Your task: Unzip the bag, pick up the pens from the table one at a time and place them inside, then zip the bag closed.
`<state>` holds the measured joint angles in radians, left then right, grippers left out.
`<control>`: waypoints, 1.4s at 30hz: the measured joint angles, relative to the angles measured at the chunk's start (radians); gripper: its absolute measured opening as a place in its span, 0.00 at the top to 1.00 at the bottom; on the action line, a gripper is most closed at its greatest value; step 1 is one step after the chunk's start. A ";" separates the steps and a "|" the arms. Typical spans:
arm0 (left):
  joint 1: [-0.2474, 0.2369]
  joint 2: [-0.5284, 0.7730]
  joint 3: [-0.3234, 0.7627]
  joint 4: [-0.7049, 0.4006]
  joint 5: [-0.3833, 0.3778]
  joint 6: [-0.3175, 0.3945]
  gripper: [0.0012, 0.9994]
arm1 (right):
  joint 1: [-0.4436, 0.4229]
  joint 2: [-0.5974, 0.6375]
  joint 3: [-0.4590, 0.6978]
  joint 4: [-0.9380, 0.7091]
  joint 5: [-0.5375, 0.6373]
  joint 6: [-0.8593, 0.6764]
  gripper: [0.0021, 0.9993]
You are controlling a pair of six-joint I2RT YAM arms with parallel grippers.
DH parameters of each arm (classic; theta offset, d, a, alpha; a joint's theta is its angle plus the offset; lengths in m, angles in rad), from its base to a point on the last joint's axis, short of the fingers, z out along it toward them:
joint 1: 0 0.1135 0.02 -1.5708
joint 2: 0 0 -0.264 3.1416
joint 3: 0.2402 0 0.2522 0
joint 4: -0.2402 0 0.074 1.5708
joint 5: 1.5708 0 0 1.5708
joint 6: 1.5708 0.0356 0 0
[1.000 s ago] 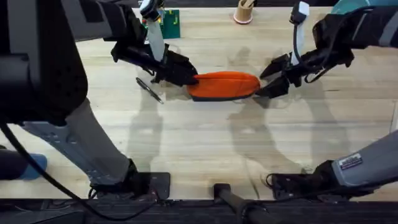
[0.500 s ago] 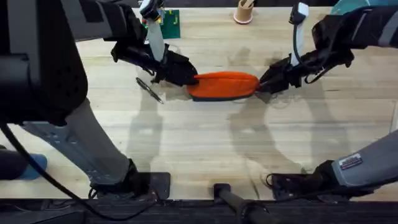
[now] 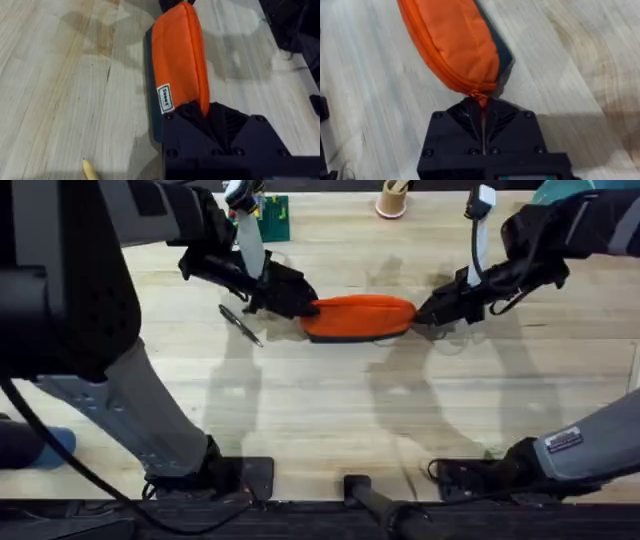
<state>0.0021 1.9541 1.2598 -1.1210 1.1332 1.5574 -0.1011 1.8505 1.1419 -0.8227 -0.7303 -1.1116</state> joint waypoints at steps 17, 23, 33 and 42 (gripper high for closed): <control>0.000 0.000 0.000 0.000 0.000 0.000 0.96 | -0.007 0.000 0.022 -0.035 0.004 0.221 0.97; 0.000 0.000 0.000 0.000 0.000 0.000 0.96 | -0.007 -0.029 0.034 -0.040 0.007 0.260 0.97; 0.000 0.000 0.000 0.003 0.000 0.000 0.96 | -0.003 -0.143 0.034 -0.078 0.012 0.283 0.97; 0.000 0.000 0.000 0.002 0.000 0.000 0.96 | 0.069 -0.213 0.036 -0.108 0.021 0.334 0.97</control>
<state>0.0021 1.9541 1.2598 -1.1187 1.1332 1.5574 -0.0316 1.6372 1.1778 -0.9310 -0.7098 -0.7774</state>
